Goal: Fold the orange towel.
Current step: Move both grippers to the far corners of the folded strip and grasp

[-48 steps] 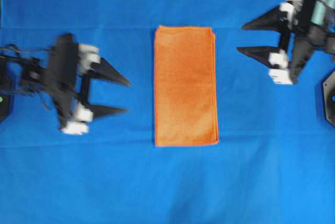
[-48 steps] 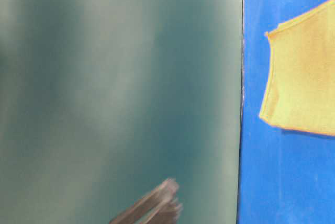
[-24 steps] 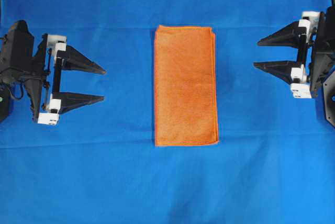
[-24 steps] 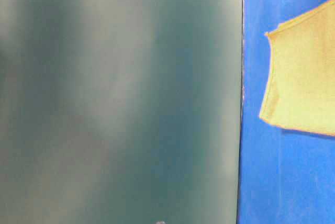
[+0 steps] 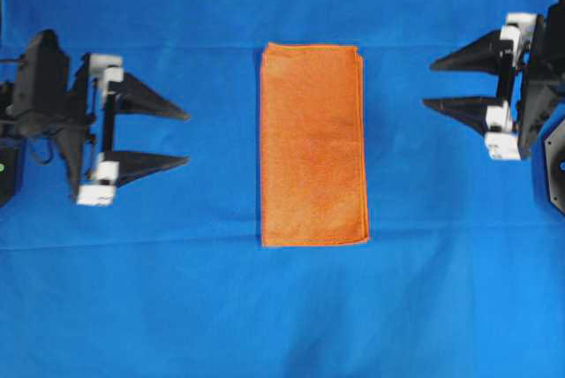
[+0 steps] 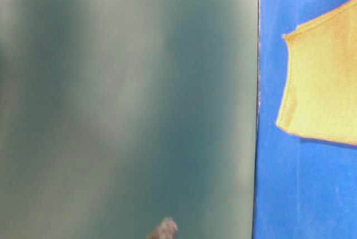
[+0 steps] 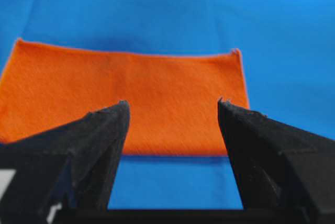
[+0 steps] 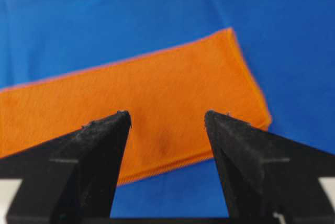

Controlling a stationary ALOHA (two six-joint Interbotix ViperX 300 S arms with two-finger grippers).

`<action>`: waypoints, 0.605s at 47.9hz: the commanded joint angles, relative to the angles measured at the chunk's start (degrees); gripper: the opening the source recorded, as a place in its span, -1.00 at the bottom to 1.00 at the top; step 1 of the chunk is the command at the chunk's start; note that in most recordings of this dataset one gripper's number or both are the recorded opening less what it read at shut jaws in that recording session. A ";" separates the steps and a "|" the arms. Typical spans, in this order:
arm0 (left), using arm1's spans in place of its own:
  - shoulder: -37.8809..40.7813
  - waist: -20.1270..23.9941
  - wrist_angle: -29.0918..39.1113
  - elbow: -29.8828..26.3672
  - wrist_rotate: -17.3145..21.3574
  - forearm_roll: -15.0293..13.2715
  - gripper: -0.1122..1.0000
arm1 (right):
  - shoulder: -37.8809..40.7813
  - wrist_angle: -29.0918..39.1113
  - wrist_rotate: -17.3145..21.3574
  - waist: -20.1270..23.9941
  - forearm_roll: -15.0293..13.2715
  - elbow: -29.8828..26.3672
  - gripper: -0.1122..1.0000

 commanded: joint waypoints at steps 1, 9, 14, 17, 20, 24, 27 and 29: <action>2.64 2.02 -0.62 -3.43 0.44 0.00 0.32 | 2.02 -0.18 0.00 -2.11 -0.09 -2.72 0.32; 9.40 8.79 -0.18 -8.00 1.76 0.00 0.32 | 9.05 -0.62 -0.70 -7.56 -0.79 -5.19 0.32; 13.27 12.83 -0.44 -10.11 2.81 0.00 0.32 | 14.94 -1.23 -0.70 -10.63 -1.67 -7.21 0.32; 16.26 15.29 -0.62 -11.43 3.25 0.00 0.32 | 18.54 -1.93 -0.79 -12.04 -2.29 -8.44 0.32; 18.98 16.96 -0.97 -12.48 3.25 0.00 0.32 | 22.94 -3.34 -0.79 -13.45 -3.16 -9.76 0.32; 22.76 18.46 -2.20 -13.62 3.25 0.00 0.32 | 27.86 -5.45 -0.79 -15.03 -3.60 -10.99 0.32; 26.81 19.25 -4.22 -14.77 3.25 0.00 0.32 | 32.26 -7.73 -0.79 -16.26 -3.78 -12.13 0.32; 28.83 19.42 -5.19 -15.29 3.25 0.00 0.32 | 34.28 -8.79 -0.79 -16.79 -3.78 -12.57 0.32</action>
